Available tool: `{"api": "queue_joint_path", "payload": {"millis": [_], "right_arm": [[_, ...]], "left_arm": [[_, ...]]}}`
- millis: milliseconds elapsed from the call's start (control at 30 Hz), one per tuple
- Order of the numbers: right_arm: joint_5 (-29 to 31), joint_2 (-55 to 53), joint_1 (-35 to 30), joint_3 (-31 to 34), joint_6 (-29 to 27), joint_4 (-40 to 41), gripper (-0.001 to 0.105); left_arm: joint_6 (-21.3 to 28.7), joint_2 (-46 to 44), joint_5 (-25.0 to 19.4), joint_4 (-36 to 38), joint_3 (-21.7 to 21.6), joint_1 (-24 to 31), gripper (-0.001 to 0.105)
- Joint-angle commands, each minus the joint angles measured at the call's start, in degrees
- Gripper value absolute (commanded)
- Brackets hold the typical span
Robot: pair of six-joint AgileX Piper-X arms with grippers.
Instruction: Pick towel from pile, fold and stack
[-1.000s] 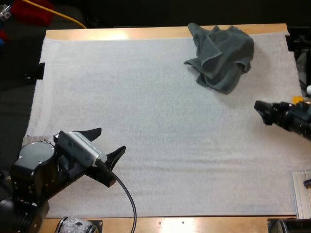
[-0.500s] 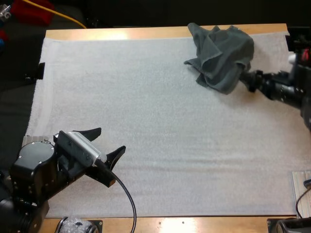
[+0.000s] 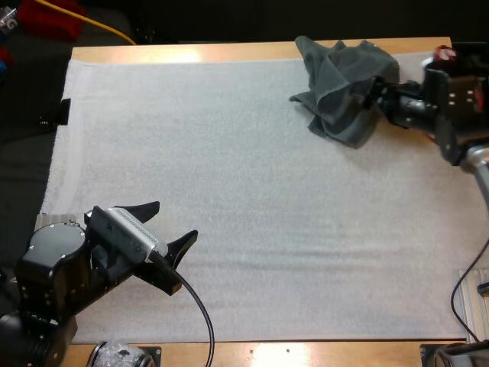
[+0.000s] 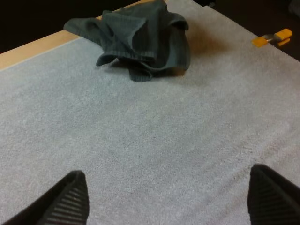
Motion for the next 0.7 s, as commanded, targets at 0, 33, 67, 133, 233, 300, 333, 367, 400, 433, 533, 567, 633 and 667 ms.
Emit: {"api": "queue_joint_path", "payload": {"millis": [0, 33, 67, 133, 233, 300, 333, 367, 400, 433, 533, 567, 633, 667], "right_arm": [[-0.4, 1.0, 0.7, -0.7, 1.0, -1.5, 0.076], [-0.3, 2.2, 1.1, -0.8, 2.0, -2.4, 0.076], [-0.3, 3.1, 1.2, -0.9, 2.9, -3.2, 0.076], [-0.6, 4.8, 1.7, -0.9, 4.4, -5.0, 0.076], [-0.6, 6.8, 1.8, -0.9, 6.1, -7.1, 0.076], [-0.4, 7.8, 1.8, -0.9, 6.7, -7.8, 0.076], [0.0, 8.5, 1.8, -1.0, 6.8, -8.1, 0.076], [0.2, 9.0, 1.8, -1.0, 6.8, -8.3, 0.076], [0.2, 9.5, 1.8, -1.0, 6.8, -8.6, 0.076], [0.2, 10.3, 1.8, -1.0, 6.9, -9.0, 0.076], [0.3, 12.2, 1.8, -1.0, 7.3, -10.3, 0.076], [0.5, 12.8, 1.8, -1.0, 7.3, -10.8, 0.076], [0.7, 14.0, 1.8, -1.0, 7.3, -11.5, 0.076], [0.8, 14.6, 1.8, -1.0, 7.5, -11.7, 0.076]], "left_arm": [[-0.6, 0.0, 0.5, 0.2, -0.4, -0.2, 0.068], [-0.6, 0.0, 0.5, 0.2, -0.4, -0.2, 0.068], [-0.6, 0.0, 0.5, 0.2, -0.4, -0.2, 0.068], [-0.6, 0.0, 0.5, 0.2, -0.4, -0.2, 0.068], [-0.6, 0.0, 0.5, 0.2, -0.4, -0.2, 0.068], [-0.6, 0.0, 0.5, 0.4, -0.4, -0.2, 0.068], [-0.6, 0.0, 0.5, 0.5, -0.4, -0.2, 0.068], [-0.6, 0.0, 0.5, 0.6, -0.4, -0.2, 0.068], [-0.6, 0.0, 0.5, 0.7, -0.4, -0.2, 0.068], [-0.6, 0.0, 0.5, 0.7, -0.4, -0.2, 0.068], [-0.6, 0.0, 0.5, 0.7, -0.4, -0.2, 0.068], [-0.6, 0.0, 0.5, 0.7, -0.4, -0.2, 0.068], [-0.6, 0.0, 0.5, 0.7, -0.4, -0.2, 0.068], [-0.6, 0.0, 0.5, 0.7, -0.4, -0.2, 0.068]]}}
